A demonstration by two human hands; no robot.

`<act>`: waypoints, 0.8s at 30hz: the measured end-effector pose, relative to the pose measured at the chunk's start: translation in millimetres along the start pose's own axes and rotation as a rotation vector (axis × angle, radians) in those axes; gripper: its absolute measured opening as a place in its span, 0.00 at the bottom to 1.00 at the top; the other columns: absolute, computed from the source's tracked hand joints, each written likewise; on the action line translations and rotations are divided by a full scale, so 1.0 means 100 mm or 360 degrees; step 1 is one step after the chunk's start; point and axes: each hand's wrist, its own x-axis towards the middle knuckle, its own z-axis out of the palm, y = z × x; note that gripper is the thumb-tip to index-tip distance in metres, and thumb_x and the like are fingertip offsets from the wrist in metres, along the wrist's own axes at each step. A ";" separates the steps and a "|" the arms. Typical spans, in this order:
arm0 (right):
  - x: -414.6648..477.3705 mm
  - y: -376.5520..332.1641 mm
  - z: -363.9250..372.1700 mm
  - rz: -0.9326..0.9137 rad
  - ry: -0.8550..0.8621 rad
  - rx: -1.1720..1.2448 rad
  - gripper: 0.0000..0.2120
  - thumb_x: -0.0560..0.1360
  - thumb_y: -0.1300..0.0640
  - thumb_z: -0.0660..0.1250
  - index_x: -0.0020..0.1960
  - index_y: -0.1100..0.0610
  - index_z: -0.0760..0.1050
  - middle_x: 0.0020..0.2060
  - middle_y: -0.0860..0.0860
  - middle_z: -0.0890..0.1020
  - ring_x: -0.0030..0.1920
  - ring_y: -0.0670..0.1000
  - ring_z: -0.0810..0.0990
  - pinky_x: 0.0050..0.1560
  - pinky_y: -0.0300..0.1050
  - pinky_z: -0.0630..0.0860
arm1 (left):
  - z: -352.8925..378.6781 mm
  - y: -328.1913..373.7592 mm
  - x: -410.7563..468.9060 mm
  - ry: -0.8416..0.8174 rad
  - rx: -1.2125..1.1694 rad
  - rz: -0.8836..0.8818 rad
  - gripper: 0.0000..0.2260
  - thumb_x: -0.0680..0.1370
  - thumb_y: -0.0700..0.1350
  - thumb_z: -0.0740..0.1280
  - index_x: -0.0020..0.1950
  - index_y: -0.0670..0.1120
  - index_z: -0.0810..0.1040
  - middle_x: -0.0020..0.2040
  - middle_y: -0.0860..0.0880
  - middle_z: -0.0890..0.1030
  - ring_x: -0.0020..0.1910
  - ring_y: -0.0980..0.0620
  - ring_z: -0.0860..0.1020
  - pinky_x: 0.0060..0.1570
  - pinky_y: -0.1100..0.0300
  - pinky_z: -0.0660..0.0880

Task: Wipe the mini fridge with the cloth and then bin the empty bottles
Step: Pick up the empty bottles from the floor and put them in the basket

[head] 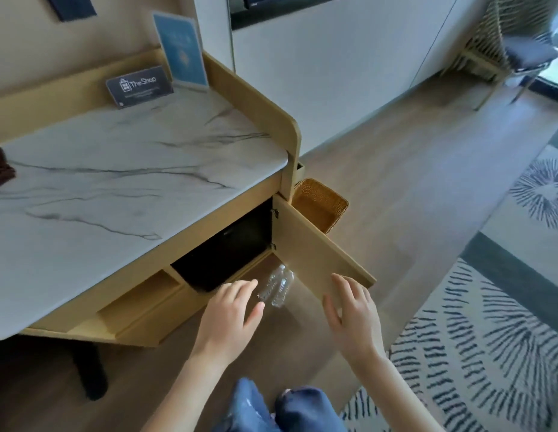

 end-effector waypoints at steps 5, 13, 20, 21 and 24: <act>0.24 0.22 0.25 0.0045 -0.0060 -0.0018 0.18 0.78 0.56 0.68 0.67 0.58 0.75 0.59 0.54 0.81 0.58 0.57 0.79 0.59 0.52 0.76 | 0.26 -0.06 0.33 -0.0075 -0.0006 -0.0028 0.20 0.78 0.50 0.63 0.65 0.40 0.79 0.59 0.46 0.82 0.58 0.44 0.79 0.60 0.51 0.76; 0.72 0.49 1.02 0.0315 -0.0193 0.0037 0.20 0.80 0.53 0.65 0.70 0.59 0.73 0.59 0.54 0.81 0.60 0.57 0.77 0.60 0.50 0.73 | 1.05 -0.62 1.13 -0.0324 -0.0084 -0.0113 0.20 0.80 0.49 0.65 0.69 0.42 0.75 0.64 0.46 0.79 0.64 0.46 0.75 0.65 0.53 0.70; 1.14 1.33 3.00 0.0407 -0.0240 0.0034 0.21 0.79 0.54 0.66 0.69 0.62 0.73 0.59 0.57 0.81 0.58 0.61 0.78 0.57 0.52 0.75 | 2.82 -1.84 1.91 -0.0495 0.0006 -0.0046 0.22 0.81 0.55 0.61 0.72 0.47 0.71 0.67 0.51 0.76 0.67 0.51 0.71 0.65 0.57 0.68; 1.18 1.51 3.35 0.0432 -0.0236 0.0054 0.21 0.80 0.52 0.65 0.69 0.61 0.73 0.59 0.58 0.80 0.58 0.61 0.78 0.56 0.52 0.75 | 3.15 -2.04 1.99 -0.0503 0.0004 -0.0053 0.22 0.80 0.55 0.61 0.72 0.48 0.71 0.68 0.52 0.76 0.67 0.51 0.71 0.64 0.58 0.68; 1.23 2.08 4.46 0.0462 -0.0231 0.0085 0.24 0.80 0.46 0.58 0.70 0.60 0.72 0.60 0.57 0.80 0.59 0.60 0.78 0.58 0.53 0.76 | 4.24 -2.68 2.17 -0.0561 -0.0072 -0.0111 0.22 0.81 0.55 0.62 0.74 0.49 0.69 0.71 0.50 0.73 0.70 0.48 0.70 0.68 0.56 0.67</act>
